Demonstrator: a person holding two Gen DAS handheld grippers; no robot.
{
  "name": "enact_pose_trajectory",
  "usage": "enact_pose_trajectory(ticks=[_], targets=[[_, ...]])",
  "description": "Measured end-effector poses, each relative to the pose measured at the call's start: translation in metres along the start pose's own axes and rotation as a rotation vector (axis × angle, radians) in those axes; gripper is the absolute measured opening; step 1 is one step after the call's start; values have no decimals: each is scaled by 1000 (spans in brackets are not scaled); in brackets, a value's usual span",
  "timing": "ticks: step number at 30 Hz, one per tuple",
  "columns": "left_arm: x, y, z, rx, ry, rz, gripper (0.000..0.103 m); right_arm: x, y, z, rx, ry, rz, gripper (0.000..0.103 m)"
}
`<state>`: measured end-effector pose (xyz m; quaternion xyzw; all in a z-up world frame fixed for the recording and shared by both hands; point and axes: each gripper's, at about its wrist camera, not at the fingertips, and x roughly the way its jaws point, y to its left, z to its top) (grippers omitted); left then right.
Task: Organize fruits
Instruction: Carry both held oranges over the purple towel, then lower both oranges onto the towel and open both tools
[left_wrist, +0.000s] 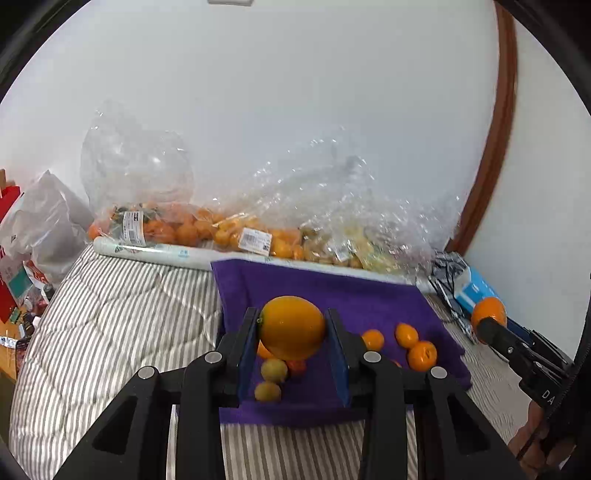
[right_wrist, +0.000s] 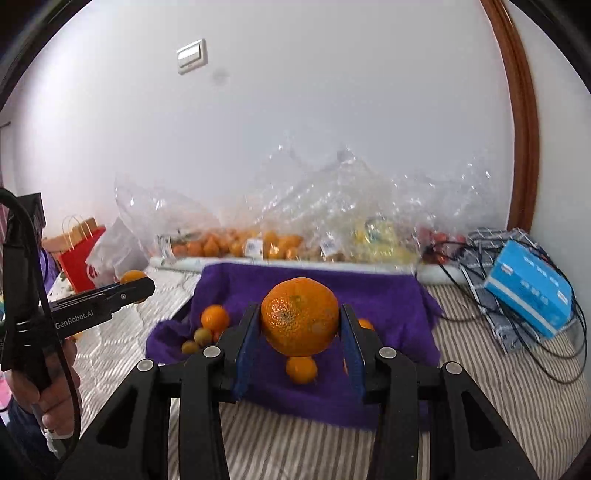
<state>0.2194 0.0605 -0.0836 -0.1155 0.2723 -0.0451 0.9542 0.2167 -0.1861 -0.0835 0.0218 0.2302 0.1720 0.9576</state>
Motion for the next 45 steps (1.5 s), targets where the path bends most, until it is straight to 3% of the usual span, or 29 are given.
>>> enact_pose_trajectory(ticks=[7,15,33,45], targets=[[31,1,16,-25,-21,8,33,28,-3,23,-16,-33,21,42],[64,13,-4,-56,26,11,33,65,-24,4,21,31,13,42],[79,34,-10,-123,48,28,33,58,-68,6,96,-12,-76,42],[87,38,-14,-166,79,-26,33,73,-59,-3,64,53,-54,42]])
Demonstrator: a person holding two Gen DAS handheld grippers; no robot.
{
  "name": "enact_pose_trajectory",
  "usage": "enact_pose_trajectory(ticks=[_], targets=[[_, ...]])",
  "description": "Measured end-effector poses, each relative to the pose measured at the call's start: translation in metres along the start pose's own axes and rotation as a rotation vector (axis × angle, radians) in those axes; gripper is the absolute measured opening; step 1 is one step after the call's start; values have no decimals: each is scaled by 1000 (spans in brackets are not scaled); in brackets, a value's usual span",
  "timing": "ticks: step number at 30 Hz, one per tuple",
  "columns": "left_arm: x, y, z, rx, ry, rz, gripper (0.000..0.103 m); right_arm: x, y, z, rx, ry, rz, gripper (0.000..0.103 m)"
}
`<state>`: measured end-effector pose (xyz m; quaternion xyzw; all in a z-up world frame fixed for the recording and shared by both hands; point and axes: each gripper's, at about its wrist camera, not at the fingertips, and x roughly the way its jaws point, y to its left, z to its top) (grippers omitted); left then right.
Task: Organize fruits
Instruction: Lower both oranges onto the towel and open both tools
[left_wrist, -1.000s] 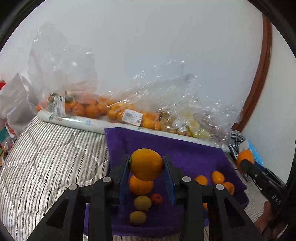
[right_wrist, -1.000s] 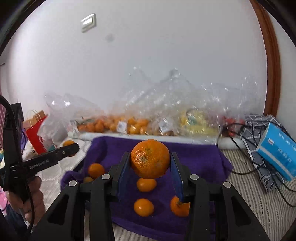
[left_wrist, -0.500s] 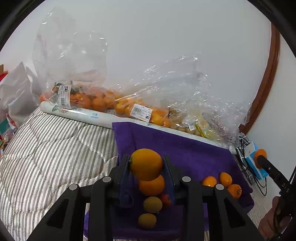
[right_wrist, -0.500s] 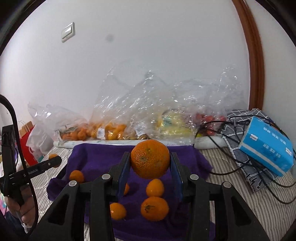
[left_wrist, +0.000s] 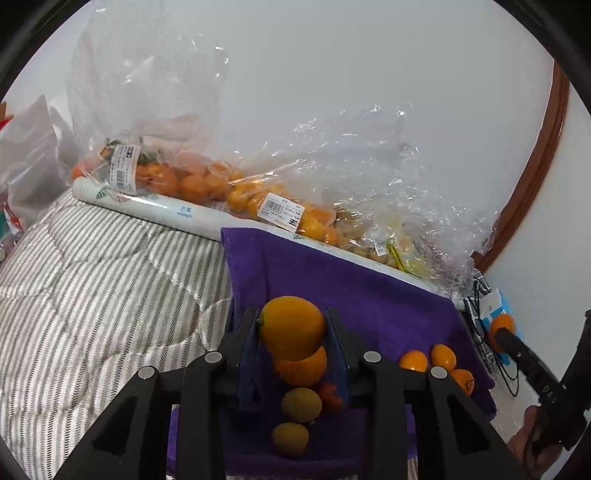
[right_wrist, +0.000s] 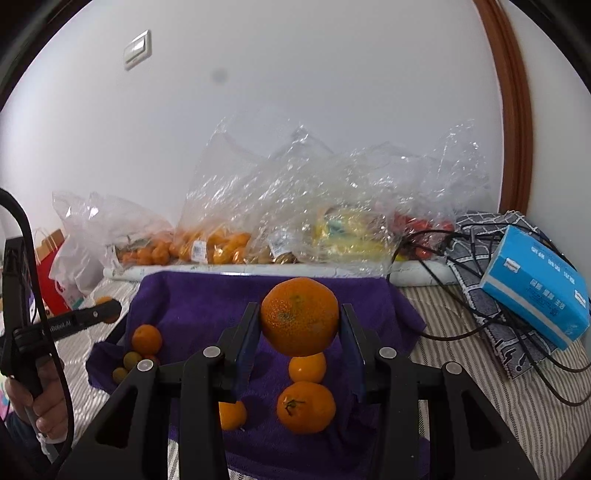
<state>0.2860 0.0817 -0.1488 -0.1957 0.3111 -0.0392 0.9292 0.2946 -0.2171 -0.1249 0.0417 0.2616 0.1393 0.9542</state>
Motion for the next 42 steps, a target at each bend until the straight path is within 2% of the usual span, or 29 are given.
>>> enact_pose_trajectory(ticks=[14,28,34,39,42], targets=[[8,-6,-5,23,33,-5,33,24,24,-16,-75,122,36,42],[15,-26,-15,105,71,-47,33,37,42,-27,-149,186,47,42],[19,-32,-21,151,77,-17,33,40,44,-29,-162,207,43,42],[17,-35,-23,168,83,-45,33,43,47,-32,-177,220,31,42],[17,-39,-25,190,78,-35,33,44,48,-33,-184,225,29,42]])
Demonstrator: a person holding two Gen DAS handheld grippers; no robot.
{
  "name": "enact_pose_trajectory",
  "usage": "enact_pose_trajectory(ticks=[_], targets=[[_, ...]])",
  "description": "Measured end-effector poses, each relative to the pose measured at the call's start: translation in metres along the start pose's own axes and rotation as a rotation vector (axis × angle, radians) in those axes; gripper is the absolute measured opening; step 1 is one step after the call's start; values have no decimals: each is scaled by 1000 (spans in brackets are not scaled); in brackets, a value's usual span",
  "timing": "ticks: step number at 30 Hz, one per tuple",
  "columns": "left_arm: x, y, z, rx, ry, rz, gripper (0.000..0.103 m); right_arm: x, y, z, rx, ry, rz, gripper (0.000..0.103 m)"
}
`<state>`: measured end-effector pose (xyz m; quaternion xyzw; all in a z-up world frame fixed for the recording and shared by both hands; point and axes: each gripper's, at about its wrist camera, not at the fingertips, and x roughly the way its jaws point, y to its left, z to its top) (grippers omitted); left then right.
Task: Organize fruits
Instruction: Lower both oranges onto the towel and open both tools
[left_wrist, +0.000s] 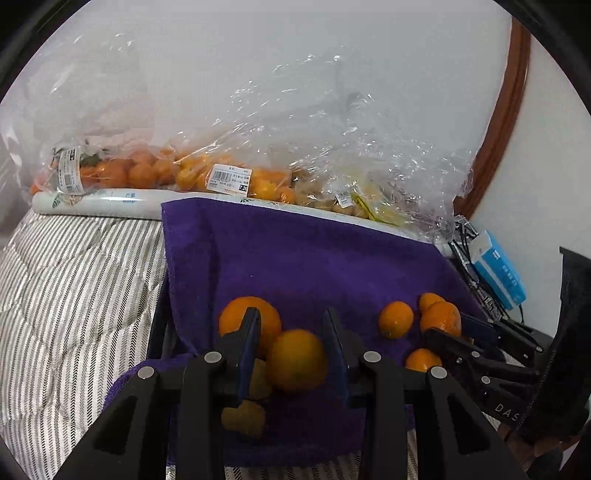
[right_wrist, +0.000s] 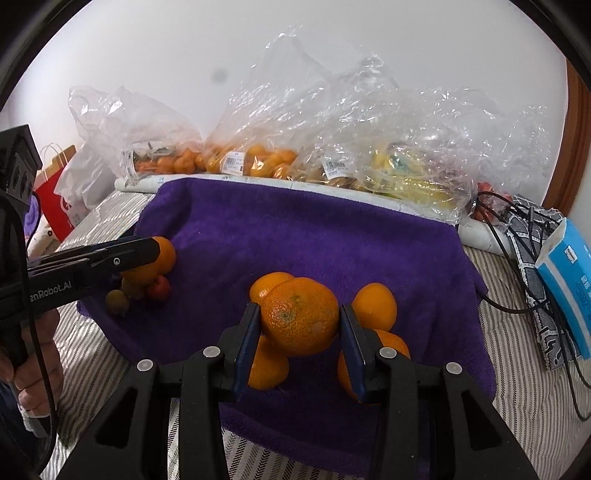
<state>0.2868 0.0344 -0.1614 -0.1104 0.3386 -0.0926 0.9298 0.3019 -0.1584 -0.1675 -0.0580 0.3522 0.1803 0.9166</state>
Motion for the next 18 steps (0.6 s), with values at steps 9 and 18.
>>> enact_pose_trajectory(ticks=[9,18], targets=[[1,0,0,5,-1,-3,33,2,1,0,-1,11,-7,42],[1,-4,-2,25,-12,2,45,4,2,-1,-17,11,-15,43]])
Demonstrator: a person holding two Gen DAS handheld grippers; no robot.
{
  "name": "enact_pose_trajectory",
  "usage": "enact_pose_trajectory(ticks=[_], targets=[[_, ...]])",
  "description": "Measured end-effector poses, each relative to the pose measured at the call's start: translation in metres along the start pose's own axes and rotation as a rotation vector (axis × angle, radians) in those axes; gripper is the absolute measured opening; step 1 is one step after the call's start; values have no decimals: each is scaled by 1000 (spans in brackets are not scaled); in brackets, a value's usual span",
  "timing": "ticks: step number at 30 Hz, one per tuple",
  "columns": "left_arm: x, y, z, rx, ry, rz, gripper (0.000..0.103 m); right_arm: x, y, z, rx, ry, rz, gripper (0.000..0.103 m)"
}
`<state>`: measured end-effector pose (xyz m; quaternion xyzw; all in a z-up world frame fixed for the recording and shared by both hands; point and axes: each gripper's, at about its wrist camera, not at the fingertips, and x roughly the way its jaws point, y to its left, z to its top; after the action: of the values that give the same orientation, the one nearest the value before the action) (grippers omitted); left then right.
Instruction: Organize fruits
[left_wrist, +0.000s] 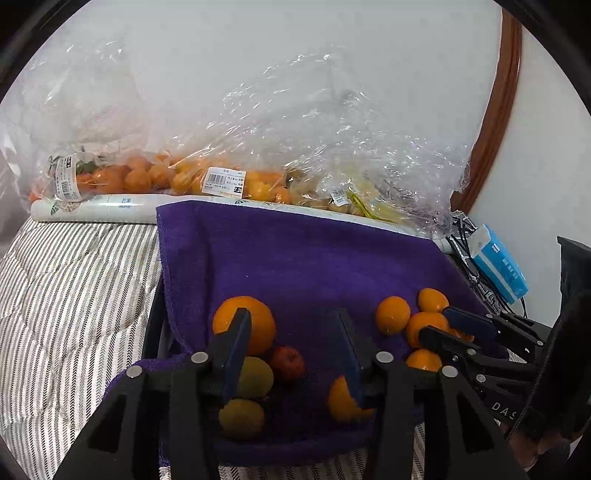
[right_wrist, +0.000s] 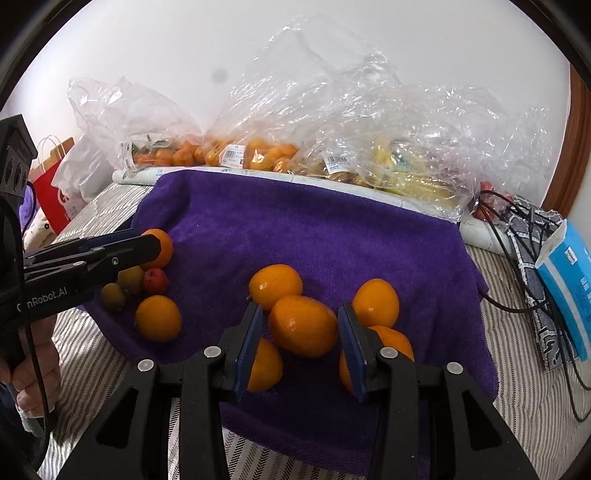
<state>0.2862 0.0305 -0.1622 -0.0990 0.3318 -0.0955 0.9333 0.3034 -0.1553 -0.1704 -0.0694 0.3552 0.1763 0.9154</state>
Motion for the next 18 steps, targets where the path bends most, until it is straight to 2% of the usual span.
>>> enact_pose_trajectory(ticks=[14,18], targets=[[-4,4,-1,-30,-32,18,49,-7,-1,0,-3,-34,-8,43],[-10,2,0,-29,-54,36,55,-14,-1,1,8,-66,-3,50]])
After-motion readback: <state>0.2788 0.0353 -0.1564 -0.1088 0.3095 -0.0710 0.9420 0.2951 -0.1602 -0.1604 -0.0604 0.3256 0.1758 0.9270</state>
